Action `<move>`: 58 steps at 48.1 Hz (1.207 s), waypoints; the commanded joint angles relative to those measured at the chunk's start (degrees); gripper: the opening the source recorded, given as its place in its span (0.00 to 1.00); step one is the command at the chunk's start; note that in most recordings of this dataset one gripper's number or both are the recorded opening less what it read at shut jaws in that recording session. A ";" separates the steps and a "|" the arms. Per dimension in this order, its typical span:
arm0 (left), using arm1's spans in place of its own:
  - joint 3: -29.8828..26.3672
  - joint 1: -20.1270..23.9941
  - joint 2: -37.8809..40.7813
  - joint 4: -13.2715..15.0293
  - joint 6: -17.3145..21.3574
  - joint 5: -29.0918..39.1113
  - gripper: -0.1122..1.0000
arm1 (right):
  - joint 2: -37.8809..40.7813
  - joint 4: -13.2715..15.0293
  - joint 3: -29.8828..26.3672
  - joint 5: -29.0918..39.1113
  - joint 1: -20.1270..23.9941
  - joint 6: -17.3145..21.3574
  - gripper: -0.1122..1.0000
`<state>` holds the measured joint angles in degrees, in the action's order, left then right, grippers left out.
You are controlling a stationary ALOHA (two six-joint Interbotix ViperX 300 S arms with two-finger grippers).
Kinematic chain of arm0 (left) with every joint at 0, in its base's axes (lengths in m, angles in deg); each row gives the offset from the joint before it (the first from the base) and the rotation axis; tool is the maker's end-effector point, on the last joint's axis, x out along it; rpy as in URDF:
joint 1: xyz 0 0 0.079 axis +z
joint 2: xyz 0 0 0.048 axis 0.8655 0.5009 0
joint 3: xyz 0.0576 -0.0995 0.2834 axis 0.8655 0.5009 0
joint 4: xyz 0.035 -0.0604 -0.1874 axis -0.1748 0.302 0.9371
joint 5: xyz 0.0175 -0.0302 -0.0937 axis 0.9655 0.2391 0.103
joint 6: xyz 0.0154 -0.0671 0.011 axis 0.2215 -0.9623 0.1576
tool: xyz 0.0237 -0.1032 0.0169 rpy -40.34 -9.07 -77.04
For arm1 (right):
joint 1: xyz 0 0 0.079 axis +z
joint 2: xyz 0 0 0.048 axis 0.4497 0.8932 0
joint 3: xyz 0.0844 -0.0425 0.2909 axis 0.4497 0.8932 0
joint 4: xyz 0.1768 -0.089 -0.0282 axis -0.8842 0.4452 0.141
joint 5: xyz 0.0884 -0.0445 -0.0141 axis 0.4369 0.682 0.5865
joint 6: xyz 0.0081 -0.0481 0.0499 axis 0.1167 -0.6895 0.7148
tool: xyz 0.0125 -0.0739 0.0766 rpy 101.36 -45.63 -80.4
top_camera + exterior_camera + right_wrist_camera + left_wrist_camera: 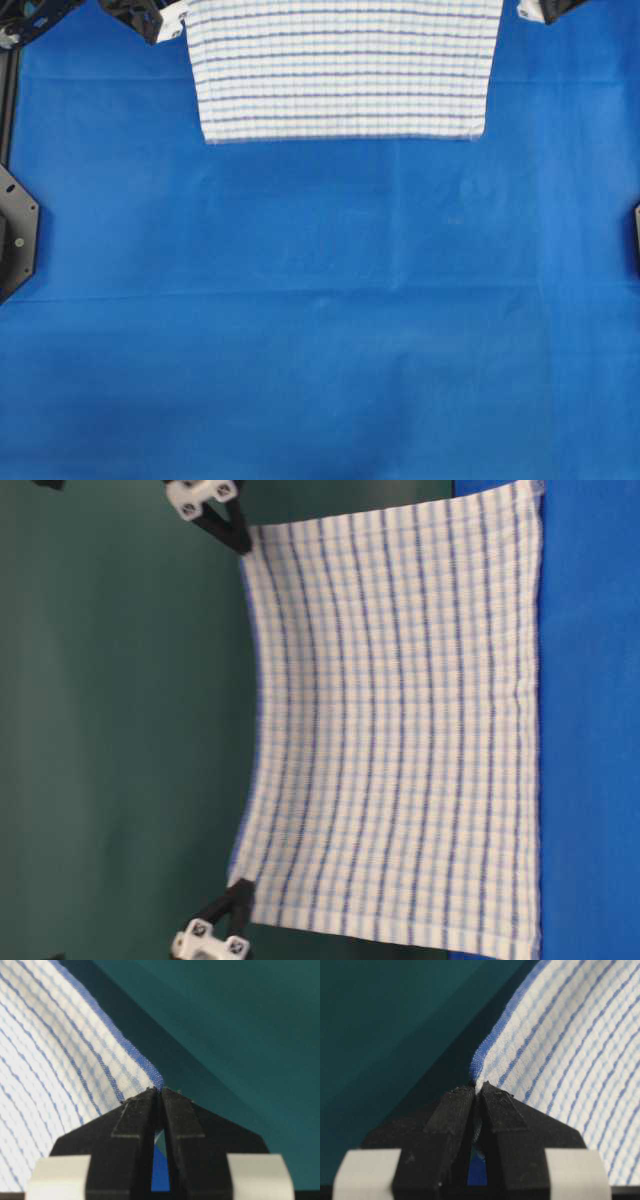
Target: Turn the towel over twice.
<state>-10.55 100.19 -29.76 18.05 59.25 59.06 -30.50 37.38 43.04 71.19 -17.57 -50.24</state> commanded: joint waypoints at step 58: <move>15.03 -23.38 -12.66 0.09 -4.04 10.81 0.11 | -13.18 -1.76 12.13 10.11 29.71 9.84 0.15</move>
<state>3.86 78.13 -43.03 18.05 55.47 70.13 -44.03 35.80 54.65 81.82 10.11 -41.63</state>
